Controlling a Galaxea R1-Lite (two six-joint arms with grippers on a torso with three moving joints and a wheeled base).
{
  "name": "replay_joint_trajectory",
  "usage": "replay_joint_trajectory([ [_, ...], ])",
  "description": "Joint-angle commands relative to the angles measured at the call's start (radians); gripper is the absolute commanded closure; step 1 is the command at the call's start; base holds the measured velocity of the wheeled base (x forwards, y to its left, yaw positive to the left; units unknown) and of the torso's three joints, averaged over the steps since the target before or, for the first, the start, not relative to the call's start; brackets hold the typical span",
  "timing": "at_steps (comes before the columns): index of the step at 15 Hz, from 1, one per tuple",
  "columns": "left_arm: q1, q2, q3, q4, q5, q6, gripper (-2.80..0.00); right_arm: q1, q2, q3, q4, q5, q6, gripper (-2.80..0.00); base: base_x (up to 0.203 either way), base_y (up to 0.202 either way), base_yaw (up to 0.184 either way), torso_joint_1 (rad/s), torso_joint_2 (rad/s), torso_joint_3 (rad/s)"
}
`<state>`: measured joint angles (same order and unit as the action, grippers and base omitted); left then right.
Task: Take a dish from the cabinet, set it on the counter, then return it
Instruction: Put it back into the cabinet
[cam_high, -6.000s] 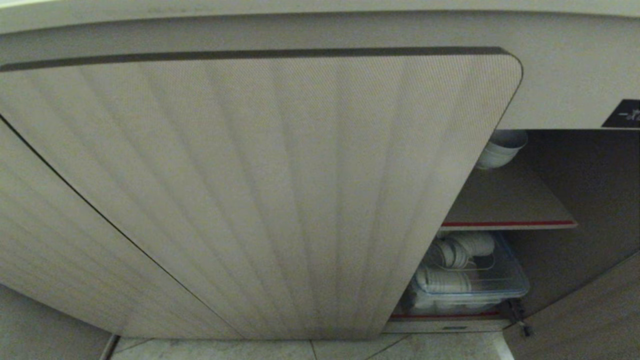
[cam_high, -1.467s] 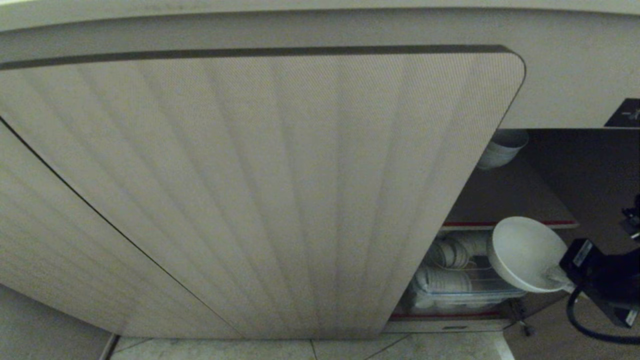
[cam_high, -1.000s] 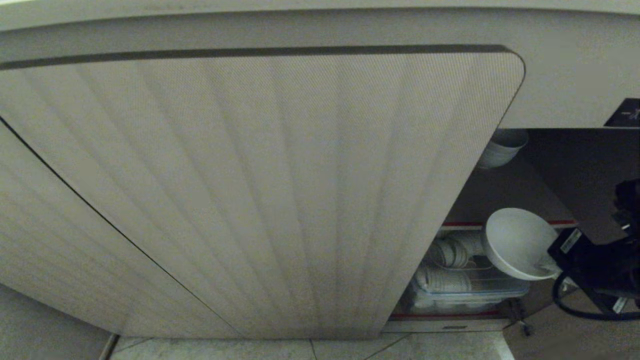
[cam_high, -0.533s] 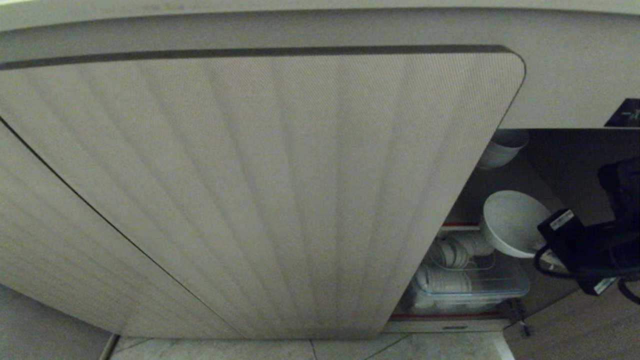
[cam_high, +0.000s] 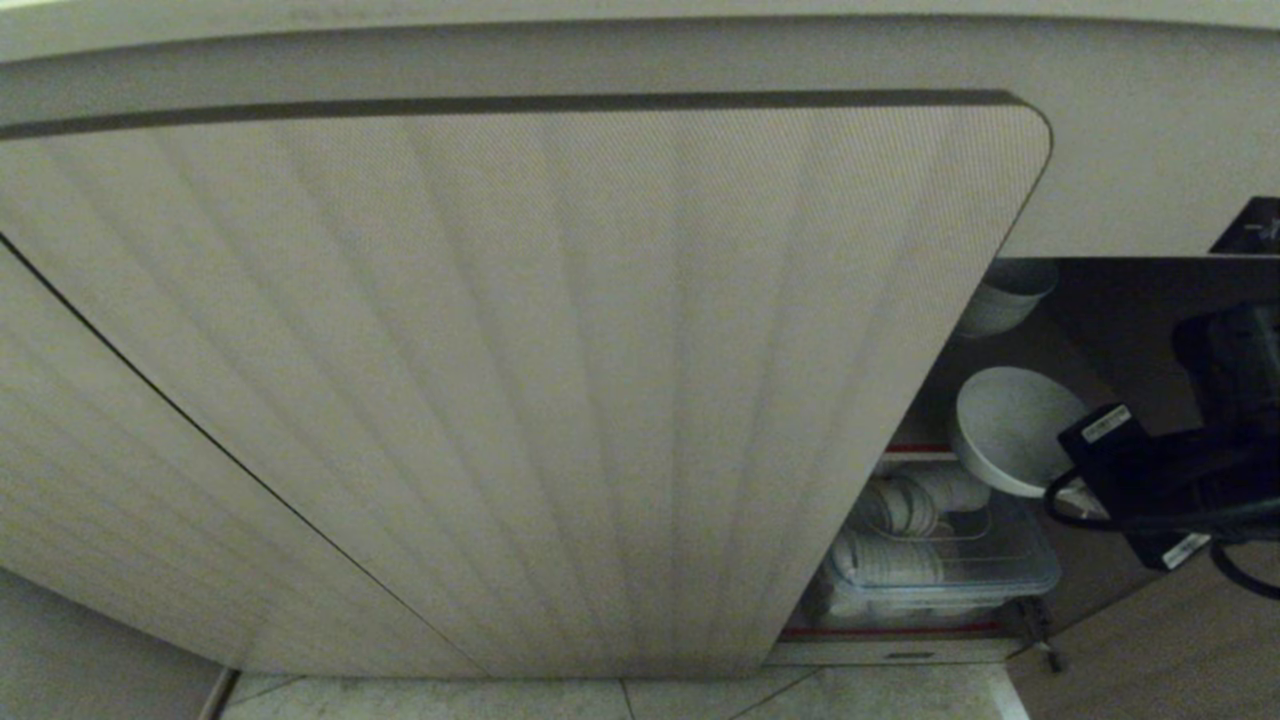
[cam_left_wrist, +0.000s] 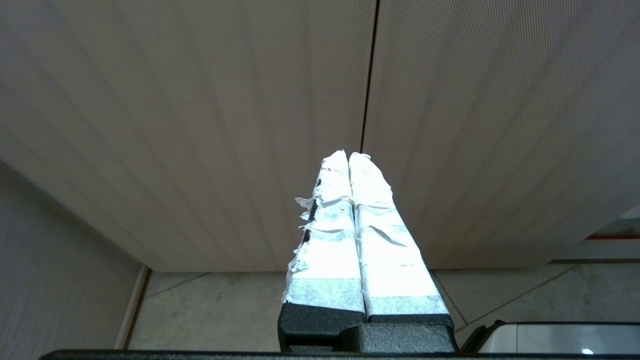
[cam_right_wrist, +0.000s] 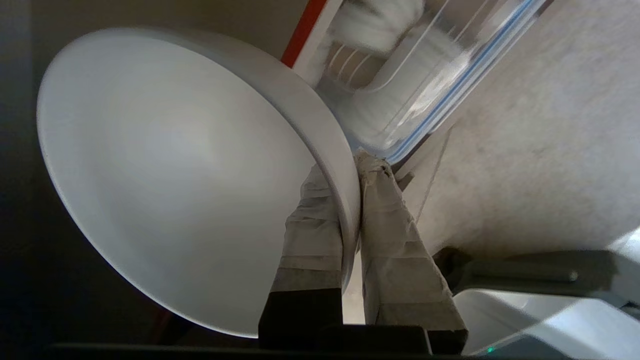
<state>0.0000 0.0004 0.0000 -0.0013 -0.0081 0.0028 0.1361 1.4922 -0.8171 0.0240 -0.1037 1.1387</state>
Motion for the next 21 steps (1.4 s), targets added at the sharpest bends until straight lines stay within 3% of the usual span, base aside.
replay_joint_trajectory([
  [1, 0.0, 0.0, 0.0, 0.0, 0.0, 0.0, 0.0, 0.009, 0.028, -0.015, 0.001, -0.006, 0.001, 0.0, 0.0, 0.0, 0.0, 0.0, 0.0, 0.0],
  [6, 0.0, 0.0, 0.0, 0.0, 0.0, 0.0, 0.0, 0.013, 0.076, -0.073, 0.015, -0.011, -0.083, 0.0, 0.0, 0.0, 0.0, 0.0, 0.0, 0.0],
  [11, 0.0, 0.0, 0.0, 0.0, 0.0, 0.0, 0.0, 0.013, 0.108, -0.119, 0.11, -0.007, -0.083, 0.0, 0.0, 0.0, 0.0, 0.0, 0.0, 0.0],
  [21, 0.0, 0.0, 0.0, 0.0, 0.0, 0.0, 0.0, 0.011, 0.204, -0.277, 0.175, 0.001, -0.071, 0.0, 0.0, 0.0, 0.0, 0.0, 0.0, 0.0],
])
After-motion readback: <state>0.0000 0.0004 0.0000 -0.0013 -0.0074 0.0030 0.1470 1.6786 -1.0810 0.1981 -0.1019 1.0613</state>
